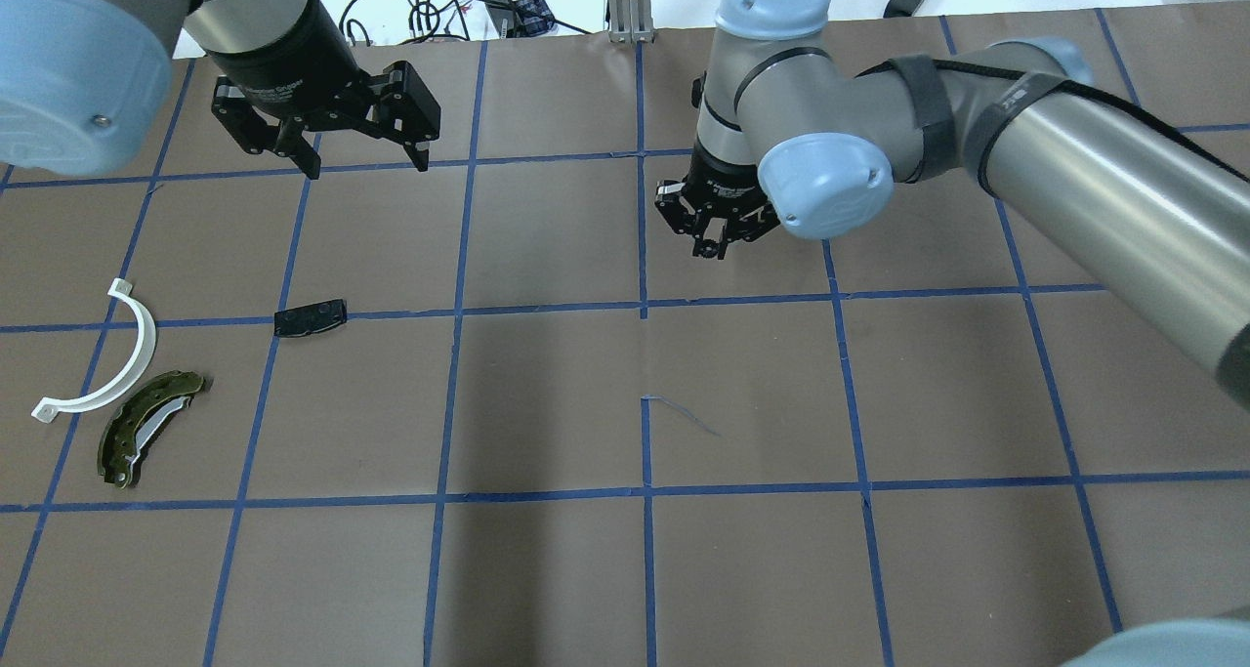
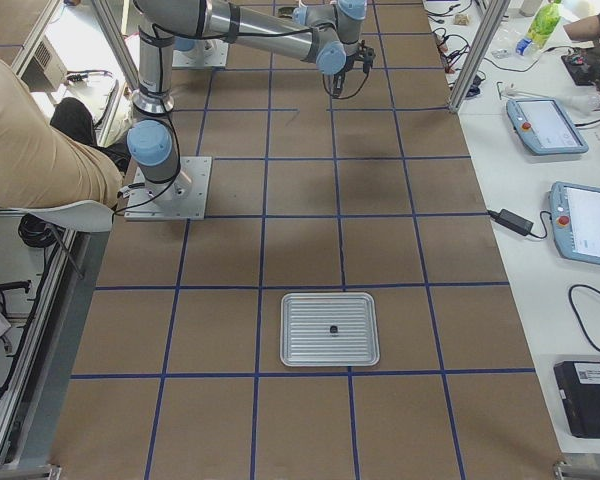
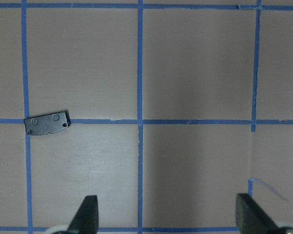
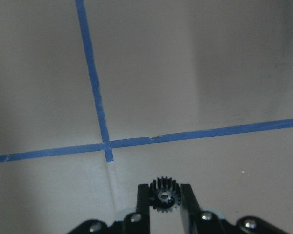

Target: Place bearing gear from tray to pile

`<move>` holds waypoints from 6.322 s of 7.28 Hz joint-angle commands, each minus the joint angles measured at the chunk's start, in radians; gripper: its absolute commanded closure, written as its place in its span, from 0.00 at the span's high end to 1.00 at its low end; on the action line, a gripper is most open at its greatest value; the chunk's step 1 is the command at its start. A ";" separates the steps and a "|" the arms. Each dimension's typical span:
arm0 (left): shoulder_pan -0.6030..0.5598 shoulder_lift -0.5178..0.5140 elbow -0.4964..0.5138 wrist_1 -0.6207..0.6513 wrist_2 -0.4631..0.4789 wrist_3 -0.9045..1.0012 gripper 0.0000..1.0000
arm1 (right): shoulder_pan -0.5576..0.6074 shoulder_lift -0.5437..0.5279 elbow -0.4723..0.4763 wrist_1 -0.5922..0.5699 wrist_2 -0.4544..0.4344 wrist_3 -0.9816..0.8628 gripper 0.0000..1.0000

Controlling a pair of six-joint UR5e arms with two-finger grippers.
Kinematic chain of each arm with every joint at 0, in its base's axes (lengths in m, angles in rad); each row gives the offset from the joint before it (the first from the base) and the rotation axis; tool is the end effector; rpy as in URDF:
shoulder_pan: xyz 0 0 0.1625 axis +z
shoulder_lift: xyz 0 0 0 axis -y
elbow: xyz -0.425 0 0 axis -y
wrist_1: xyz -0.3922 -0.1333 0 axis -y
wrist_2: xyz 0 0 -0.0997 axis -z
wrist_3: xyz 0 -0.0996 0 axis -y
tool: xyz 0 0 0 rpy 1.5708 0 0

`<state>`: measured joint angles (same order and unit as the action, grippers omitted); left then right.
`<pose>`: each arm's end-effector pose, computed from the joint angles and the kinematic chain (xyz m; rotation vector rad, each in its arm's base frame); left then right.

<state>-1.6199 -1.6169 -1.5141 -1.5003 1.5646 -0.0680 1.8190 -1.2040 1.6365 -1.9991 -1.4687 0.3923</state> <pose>-0.1592 -0.5120 0.5000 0.0292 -3.1280 0.1261 0.2884 -0.5539 0.2953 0.2196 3.0376 0.0550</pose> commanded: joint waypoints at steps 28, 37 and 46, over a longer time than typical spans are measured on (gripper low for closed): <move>-0.318 -0.423 -0.365 0.713 -0.067 -0.300 0.82 | -1.036 -0.014 -0.025 -0.038 -0.131 -1.511 0.96; -0.050 -0.238 -0.363 0.466 0.006 -0.065 0.00 | -1.139 0.294 -0.201 -0.124 -0.127 -1.695 0.64; 0.474 -0.090 -0.695 0.598 0.079 0.494 0.00 | -1.141 0.325 -0.202 -0.138 -0.148 -1.688 0.58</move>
<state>-1.1714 -1.7033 -2.1883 -0.9374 1.6680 0.4138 0.6780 -0.8792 1.4342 -2.1368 -1.6158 -1.2968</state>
